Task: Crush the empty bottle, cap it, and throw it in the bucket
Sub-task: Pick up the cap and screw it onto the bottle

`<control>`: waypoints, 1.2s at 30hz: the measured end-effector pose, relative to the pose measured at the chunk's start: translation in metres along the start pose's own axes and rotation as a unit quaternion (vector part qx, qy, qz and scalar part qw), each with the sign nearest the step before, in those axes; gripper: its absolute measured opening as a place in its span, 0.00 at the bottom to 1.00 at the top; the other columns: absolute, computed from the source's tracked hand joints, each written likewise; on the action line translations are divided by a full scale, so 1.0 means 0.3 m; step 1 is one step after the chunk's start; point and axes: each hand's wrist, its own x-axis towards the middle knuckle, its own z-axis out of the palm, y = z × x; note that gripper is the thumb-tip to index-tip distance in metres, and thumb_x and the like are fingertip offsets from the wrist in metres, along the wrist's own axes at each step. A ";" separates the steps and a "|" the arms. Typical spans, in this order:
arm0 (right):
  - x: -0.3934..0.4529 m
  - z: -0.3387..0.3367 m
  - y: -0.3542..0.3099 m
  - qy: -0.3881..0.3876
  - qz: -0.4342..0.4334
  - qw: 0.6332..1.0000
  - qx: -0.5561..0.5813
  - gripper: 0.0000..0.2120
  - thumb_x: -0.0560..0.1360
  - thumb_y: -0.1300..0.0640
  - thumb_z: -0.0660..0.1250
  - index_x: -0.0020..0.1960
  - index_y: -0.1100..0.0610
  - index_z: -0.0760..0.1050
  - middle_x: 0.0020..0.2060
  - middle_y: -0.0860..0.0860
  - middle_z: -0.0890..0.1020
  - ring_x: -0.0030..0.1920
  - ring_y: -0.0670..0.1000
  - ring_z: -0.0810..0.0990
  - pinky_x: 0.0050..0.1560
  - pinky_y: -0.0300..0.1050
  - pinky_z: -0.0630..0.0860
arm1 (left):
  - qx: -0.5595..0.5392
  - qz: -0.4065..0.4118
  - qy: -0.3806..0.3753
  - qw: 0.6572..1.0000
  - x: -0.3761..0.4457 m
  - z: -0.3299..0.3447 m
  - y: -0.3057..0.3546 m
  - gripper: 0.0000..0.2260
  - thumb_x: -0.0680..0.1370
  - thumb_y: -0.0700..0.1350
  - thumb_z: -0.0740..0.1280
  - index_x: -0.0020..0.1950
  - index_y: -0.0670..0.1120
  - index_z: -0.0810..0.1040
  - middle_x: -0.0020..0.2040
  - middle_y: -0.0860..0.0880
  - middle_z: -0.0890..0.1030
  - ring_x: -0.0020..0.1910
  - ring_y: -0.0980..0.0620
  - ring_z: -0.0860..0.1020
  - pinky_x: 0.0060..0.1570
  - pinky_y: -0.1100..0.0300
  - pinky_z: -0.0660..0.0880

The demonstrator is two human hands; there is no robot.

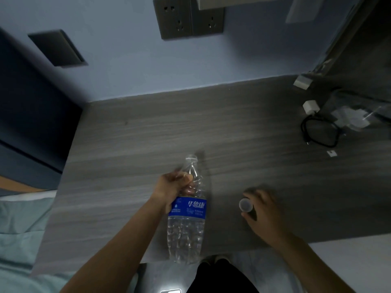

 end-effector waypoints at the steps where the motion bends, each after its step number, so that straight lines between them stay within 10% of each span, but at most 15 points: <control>1: -0.001 0.001 -0.002 0.003 -0.003 1.000 0.016 0.19 0.66 0.57 0.71 0.57 0.59 0.75 0.55 0.60 0.77 0.56 0.63 0.75 0.57 0.56 0.73 | 0.015 -0.002 -0.002 1.000 -0.002 0.000 -0.002 0.02 0.73 0.38 0.67 0.45 0.41 0.79 0.34 0.45 0.82 0.28 0.51 0.80 0.27 0.61 0.78; 18: 0.107 -0.106 -0.148 -0.034 0.009 0.916 0.399 0.20 0.66 0.65 0.72 0.57 0.58 0.76 0.45 0.56 0.82 0.44 0.48 0.79 0.44 0.34 0.75 | 0.201 0.066 -0.109 0.971 -0.094 0.008 0.023 0.09 0.72 0.38 0.68 0.51 0.38 0.78 0.35 0.44 0.83 0.26 0.53 0.80 0.28 0.66 0.78; 36: 0.114 -0.179 -0.157 -0.159 -0.088 0.888 0.422 0.21 0.66 0.65 0.72 0.50 0.40 0.78 0.48 0.39 0.82 0.49 0.37 0.80 0.51 0.28 0.75 | 0.318 0.087 -0.183 0.926 -0.134 -0.002 0.036 0.05 0.71 0.40 0.71 0.43 0.49 0.81 0.34 0.51 0.84 0.30 0.54 0.82 0.32 0.67 0.79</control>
